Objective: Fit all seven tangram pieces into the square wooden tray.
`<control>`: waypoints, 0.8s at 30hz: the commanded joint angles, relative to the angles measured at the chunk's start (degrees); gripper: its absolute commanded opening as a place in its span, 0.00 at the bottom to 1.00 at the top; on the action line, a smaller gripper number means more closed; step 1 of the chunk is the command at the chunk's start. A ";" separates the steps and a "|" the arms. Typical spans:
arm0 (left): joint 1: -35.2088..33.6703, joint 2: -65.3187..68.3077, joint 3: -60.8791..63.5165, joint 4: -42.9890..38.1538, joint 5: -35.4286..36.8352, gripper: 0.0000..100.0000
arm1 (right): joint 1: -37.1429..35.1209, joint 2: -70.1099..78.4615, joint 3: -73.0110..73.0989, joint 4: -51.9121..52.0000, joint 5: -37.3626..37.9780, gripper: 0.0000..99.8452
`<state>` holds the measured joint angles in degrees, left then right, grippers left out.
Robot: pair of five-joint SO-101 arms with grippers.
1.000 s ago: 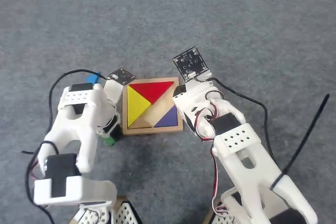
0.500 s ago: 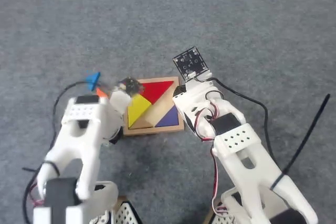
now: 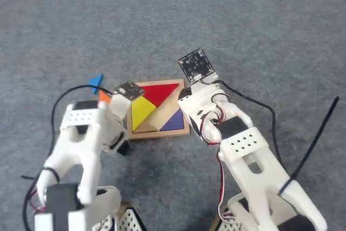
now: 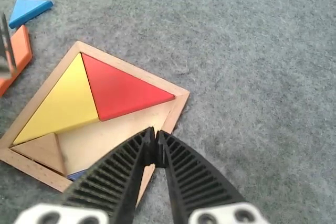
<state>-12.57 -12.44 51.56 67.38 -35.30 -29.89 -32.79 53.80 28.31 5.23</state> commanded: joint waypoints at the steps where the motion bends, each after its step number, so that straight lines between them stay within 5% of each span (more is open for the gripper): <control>1: -4.04 3.43 -6.02 0.09 -4.66 0.24 | 0.66 -3.30 -0.44 -1.19 0.53 0.01; 14: -5.89 19.25 -18.51 2.64 -9.49 0.28 | 0.66 -3.30 -0.44 -1.19 0.53 0.01; 24: -4.66 20.31 -16.22 2.46 -4.57 0.24 | 1.89 -3.30 -0.70 -1.19 0.44 0.01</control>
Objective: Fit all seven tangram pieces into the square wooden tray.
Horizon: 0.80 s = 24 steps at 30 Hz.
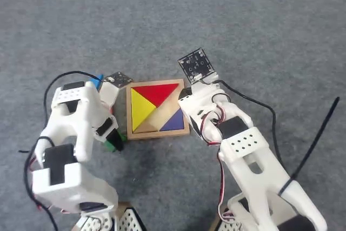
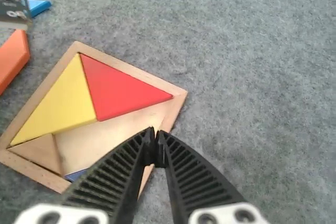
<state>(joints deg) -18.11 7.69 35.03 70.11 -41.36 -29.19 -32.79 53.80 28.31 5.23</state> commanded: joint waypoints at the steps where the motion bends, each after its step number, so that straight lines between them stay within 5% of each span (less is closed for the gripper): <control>1: 1.05 0.18 0.92 -0.53 1.67 0.23 | 1.45 -3.38 -0.79 -1.19 0.35 0.01; 13: 0.26 -0.35 1.19 -2.20 3.43 0.23 | 1.71 -7.34 0.53 -0.66 0.26 0.01; 24: -10.29 -0.35 -2.59 -7.82 3.52 0.23 | 1.36 -15.34 4.84 -0.75 0.18 0.01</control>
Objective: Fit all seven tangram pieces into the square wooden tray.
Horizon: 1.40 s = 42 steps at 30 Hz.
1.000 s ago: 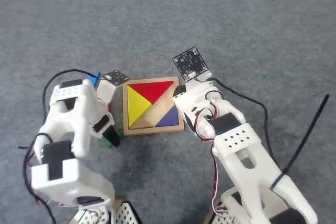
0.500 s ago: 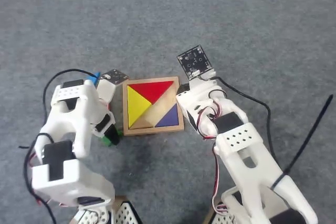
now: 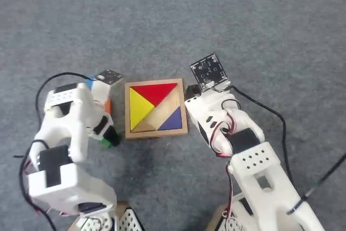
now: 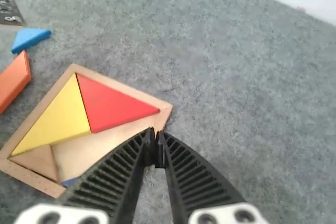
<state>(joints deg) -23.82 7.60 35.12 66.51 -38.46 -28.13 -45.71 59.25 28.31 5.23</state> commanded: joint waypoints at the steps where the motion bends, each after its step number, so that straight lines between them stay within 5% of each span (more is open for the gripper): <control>1: -5.54 -0.18 -2.51 -5.45 0.62 0.23 | 0.31 -2.42 -0.62 -0.75 0.18 0.01; 8: -8.00 -0.26 -2.51 -3.78 4.22 0.23 | 0.31 -2.15 -0.62 -0.84 0.18 0.01; 14: -5.63 -0.26 -2.68 -3.08 13.19 0.23 | 0.22 -2.15 -0.62 -0.75 0.18 0.01; 23: 1.32 -0.26 -0.13 -1.41 17.32 0.12 | 0.22 -2.42 -0.62 -0.75 0.18 0.01; 35: 1.58 -0.35 -0.13 -0.88 16.53 0.08 | 0.22 -2.51 -0.62 -0.75 0.26 0.01; 42: 1.14 -0.70 -3.65 5.89 12.84 0.08 | 0.22 -2.59 -0.62 -0.75 0.35 0.01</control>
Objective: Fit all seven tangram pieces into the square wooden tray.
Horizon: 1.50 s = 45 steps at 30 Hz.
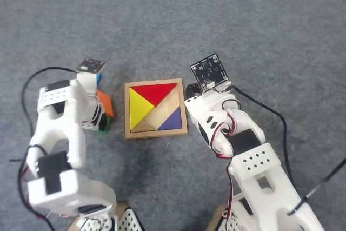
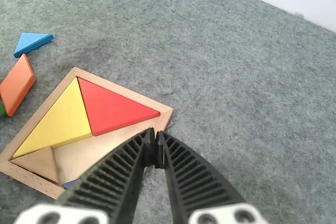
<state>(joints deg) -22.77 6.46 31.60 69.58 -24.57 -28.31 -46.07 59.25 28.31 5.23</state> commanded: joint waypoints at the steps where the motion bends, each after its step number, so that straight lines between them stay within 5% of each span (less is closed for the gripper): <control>1: 0.09 -0.53 -0.48 3.52 -1.05 0.08 | 0.40 -2.24 -0.62 -0.75 0.35 0.01; 10: 0.62 -14.95 2.33 4.31 -3.52 0.12 | 0.48 -2.24 -0.62 -0.75 0.44 0.01; 22: 0.18 -15.12 2.15 2.02 -5.10 0.17 | 0.48 -2.24 -0.62 -0.66 0.35 0.01; 30: -1.93 -6.33 1.80 -8.88 -11.69 0.36 | 0.57 -2.33 -0.62 -0.66 0.35 0.01; 34: -2.99 1.85 -1.01 -9.14 -17.93 0.36 | 0.75 -2.33 -0.62 -0.66 0.44 0.01; 41: -5.80 5.71 -4.44 -7.91 -17.76 0.35 | 0.75 -2.33 -0.62 -0.75 0.44 0.01; 45: -5.54 5.80 -4.35 -7.74 -16.09 0.26 | 0.57 -2.33 -0.62 -0.75 0.44 0.01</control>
<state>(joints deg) -27.34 12.18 28.88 61.58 -41.89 -28.31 -46.07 59.25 28.31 5.23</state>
